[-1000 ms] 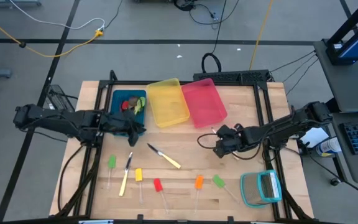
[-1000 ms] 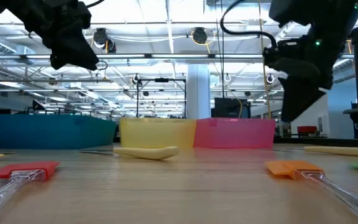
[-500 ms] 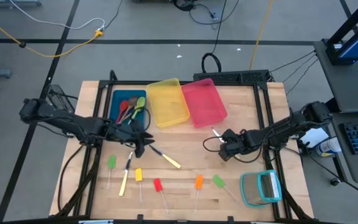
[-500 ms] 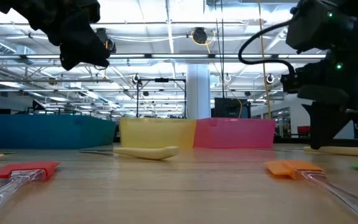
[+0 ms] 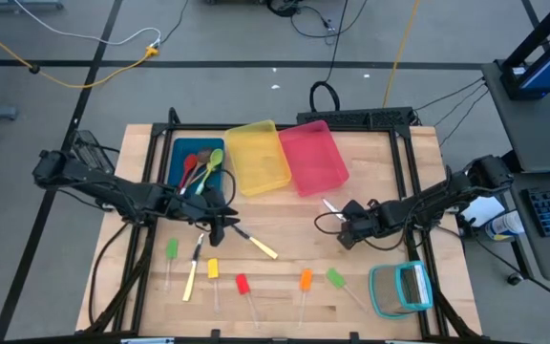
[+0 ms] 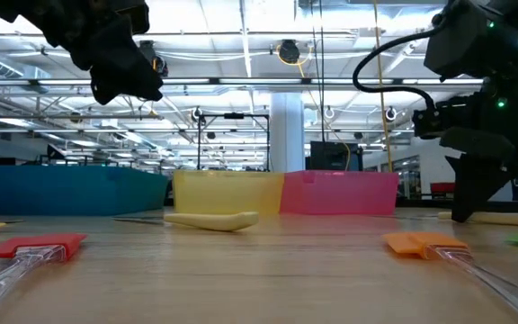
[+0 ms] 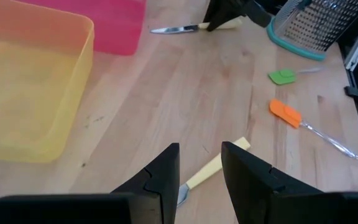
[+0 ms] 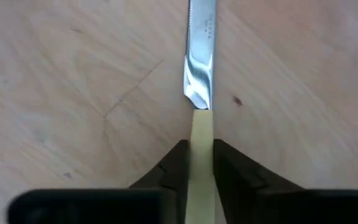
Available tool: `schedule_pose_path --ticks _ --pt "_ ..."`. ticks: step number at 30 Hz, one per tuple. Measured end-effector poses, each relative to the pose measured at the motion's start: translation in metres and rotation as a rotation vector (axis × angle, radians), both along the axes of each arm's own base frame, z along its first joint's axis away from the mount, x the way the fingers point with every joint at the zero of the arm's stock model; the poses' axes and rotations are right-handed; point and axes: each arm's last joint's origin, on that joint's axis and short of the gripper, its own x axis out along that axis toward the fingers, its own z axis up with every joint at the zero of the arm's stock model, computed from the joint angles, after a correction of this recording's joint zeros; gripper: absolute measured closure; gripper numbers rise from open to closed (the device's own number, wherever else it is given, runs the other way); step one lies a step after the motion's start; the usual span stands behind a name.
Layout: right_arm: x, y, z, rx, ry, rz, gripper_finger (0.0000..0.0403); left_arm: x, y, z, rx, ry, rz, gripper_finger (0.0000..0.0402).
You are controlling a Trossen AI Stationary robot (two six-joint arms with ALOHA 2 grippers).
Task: Pick & Place Kitchen Items
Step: Put the right yellow knife into the red bin
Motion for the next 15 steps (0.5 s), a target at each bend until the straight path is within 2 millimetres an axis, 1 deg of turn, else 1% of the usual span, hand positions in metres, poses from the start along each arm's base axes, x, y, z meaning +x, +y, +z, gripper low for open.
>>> schedule_pose_path --ticks 1,6,10,15 --pt "0.001 0.0 0.0 -0.004 -0.004 0.019 0.0364 0.0 0.0 0.0 0.0 -0.001 0.0 0.0279" --pt "0.006 0.001 0.005 -0.065 -0.089 0.083 0.0364 0.0 0.0 0.0 -0.003 -0.001 0.002 0.0279" --pt "0.011 0.002 0.021 -0.089 -0.224 0.125 0.0365 0.0 0.0 0.0 -0.009 -0.006 0.005 0.0279" --pt "0.021 0.006 0.043 -0.072 -0.418 0.254 0.0364 0.002 0.0 0.003 -0.016 -0.034 0.005 0.0279"
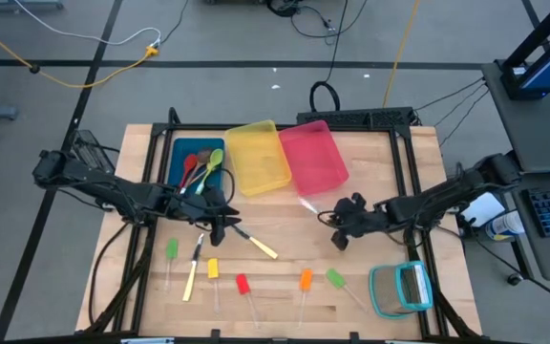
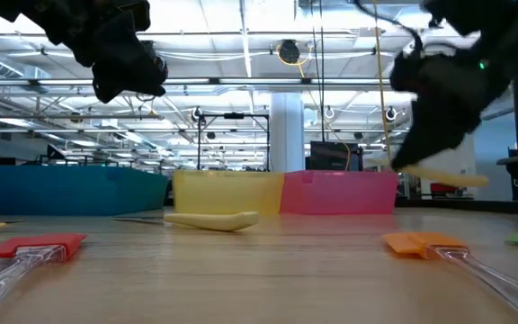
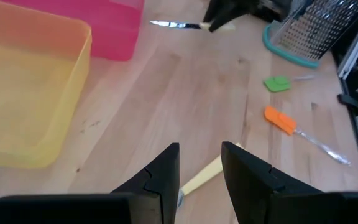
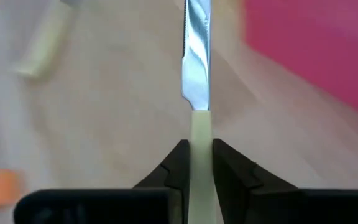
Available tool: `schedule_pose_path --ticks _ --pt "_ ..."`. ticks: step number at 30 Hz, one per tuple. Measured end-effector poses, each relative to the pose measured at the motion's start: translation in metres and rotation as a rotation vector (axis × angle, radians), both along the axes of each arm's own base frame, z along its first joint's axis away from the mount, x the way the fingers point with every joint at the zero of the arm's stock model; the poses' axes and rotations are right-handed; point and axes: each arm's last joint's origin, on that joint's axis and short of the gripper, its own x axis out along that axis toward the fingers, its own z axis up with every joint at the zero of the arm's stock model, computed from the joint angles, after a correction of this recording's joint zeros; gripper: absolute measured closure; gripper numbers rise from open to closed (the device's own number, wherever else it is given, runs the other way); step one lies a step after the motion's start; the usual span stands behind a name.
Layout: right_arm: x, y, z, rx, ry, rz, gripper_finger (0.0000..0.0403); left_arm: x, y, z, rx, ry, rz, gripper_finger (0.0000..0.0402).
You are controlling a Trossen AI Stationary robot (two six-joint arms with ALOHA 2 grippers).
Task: Pick & Place Kitchen Items
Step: Put the right yellow knife into the red bin
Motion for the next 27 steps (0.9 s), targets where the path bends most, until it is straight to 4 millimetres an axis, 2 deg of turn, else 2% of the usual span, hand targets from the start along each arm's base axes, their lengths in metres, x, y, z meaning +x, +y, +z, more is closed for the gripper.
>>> schedule_pose_path --ticks 8,16,21,27 --pt "0.018 0.004 0.032 -0.127 -0.308 0.191 0.0363 0.002 -0.006 0.006 -0.004 -0.073 0.001 0.0279" --pt "0.032 -0.017 0.063 -0.351 -0.581 0.166 0.0361 0.0 -0.014 0.007 -0.016 -0.091 0.033 0.0279" --pt "0.035 -0.04 0.066 -0.414 -0.58 0.078 0.0361 -0.001 -0.017 0.007 -0.004 -0.1 0.064 0.0279" --pt "0.038 -0.08 0.056 -0.5 -0.48 -0.171 0.036 -0.002 -0.02 0.007 0.001 -0.108 0.086 0.0279"
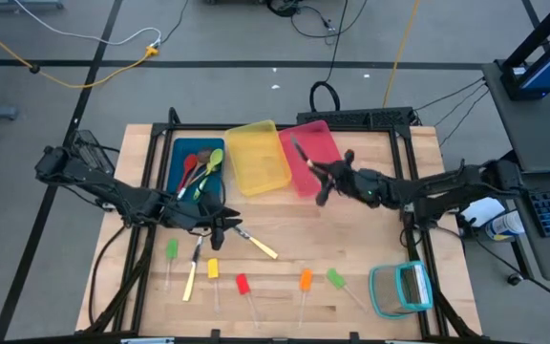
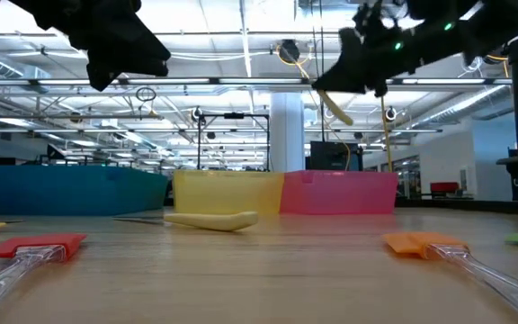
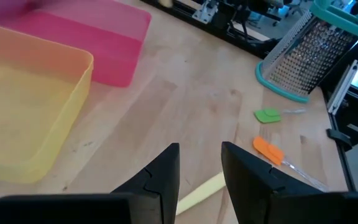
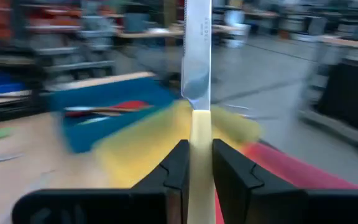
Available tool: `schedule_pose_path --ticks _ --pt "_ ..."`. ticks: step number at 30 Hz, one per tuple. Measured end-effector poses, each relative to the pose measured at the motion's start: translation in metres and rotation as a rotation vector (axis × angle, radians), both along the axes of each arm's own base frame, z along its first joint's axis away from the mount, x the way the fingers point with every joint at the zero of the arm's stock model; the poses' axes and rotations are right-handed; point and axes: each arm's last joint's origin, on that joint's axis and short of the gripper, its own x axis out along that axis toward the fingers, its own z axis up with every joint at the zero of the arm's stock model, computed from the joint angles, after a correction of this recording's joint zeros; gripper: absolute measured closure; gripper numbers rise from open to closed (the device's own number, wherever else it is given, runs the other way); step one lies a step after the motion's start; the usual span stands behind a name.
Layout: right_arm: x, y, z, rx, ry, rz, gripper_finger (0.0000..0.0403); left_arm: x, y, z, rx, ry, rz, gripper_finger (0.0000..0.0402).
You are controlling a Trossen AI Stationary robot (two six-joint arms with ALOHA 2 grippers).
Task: Pick & Place Kitchen Items
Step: Put the right yellow knife into the red bin
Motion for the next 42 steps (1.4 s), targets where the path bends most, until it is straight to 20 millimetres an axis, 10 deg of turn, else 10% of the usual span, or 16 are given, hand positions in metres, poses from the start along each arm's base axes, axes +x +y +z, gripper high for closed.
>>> schedule_pose_path --ticks 10,17,42 --pt "0.002 -0.063 -0.052 0.229 0.126 -0.234 0.036 0.0 0.0 0.0 0.02 -0.002 0.014 0.0279" --pt "0.02 -0.094 -0.05 0.327 0.343 -0.277 0.036 0.001 0.006 0.001 0.058 -0.004 0.039 0.0279" --pt "0.022 -0.13 -0.098 0.62 0.489 -0.429 0.0331 0.001 0.006 0.0 0.16 0.02 -0.011 0.0279"
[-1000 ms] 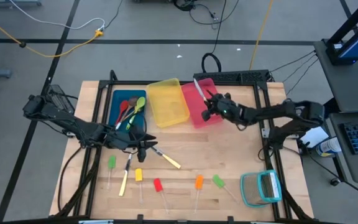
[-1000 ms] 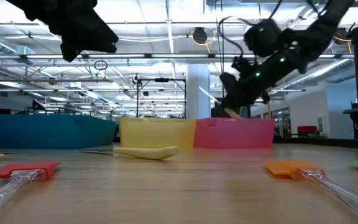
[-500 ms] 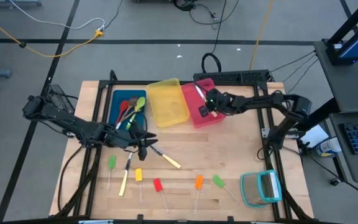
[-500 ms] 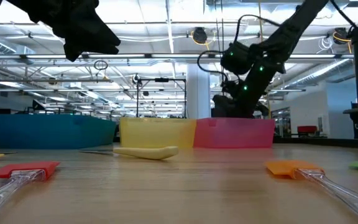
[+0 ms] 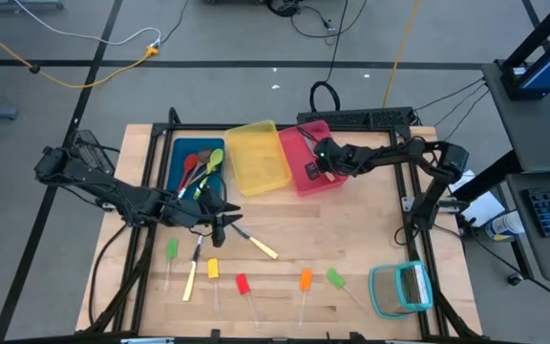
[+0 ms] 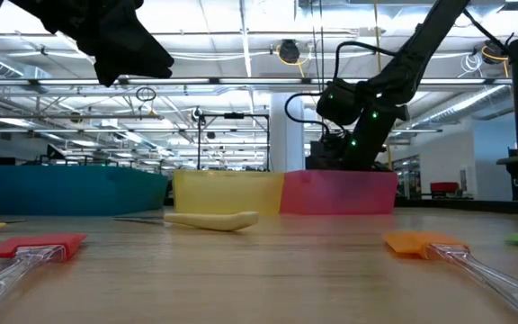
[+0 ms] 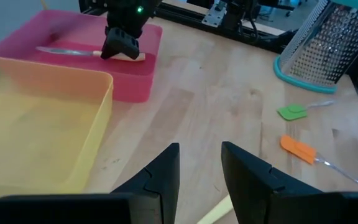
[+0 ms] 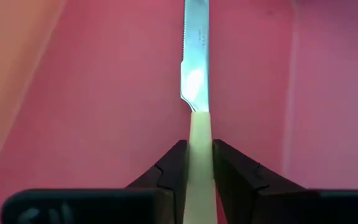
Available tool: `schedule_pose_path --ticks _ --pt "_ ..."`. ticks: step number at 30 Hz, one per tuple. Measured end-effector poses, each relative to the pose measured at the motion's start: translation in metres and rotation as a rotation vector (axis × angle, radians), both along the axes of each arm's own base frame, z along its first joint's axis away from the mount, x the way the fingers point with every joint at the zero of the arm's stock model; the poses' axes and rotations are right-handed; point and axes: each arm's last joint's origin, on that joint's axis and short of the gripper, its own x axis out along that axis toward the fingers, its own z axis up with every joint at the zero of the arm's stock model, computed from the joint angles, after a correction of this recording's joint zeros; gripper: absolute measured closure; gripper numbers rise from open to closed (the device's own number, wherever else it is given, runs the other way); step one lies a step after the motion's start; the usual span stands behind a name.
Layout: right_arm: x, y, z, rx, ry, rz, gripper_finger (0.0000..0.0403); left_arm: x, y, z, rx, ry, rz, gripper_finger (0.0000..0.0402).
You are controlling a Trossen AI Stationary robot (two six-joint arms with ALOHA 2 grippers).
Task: Pick & Place Kitchen Items
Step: Put the right yellow knife into the red bin
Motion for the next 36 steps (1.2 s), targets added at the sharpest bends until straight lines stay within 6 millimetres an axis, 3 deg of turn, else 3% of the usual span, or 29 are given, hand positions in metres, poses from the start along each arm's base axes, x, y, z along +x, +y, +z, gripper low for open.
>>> schedule_pose_path --ticks 9,16,19,26,31,36 --pt "-0.001 0.0 0.018 -0.068 -0.034 0.017 0.0271 0.0 0.0 0.0 0.001 0.001 -0.001 0.0279" --pt "0.004 0.011 0.059 -0.189 -0.188 0.122 0.0271 0.0 0.0 0.0 0.0 0.003 -0.001 0.0279" --pt "0.01 0.031 0.078 -0.22 -0.257 0.273 0.0272 0.0 0.0 0.0 -0.001 0.002 -0.001 0.0279" --pt "0.033 0.104 0.101 -0.294 -0.398 0.577 0.0271 0.0 0.0 0.0 -0.008 0.0 0.002 0.0279" --pt "0.047 0.153 0.1 -0.31 -0.486 0.728 0.0271 0.0 0.0 0.0 -0.023 -0.003 0.009 0.0279" --pt "0.054 0.192 0.089 -0.335 -0.493 0.764 0.0271 0.0 0.0 0.0 -0.026 -0.004 0.011 0.0279"
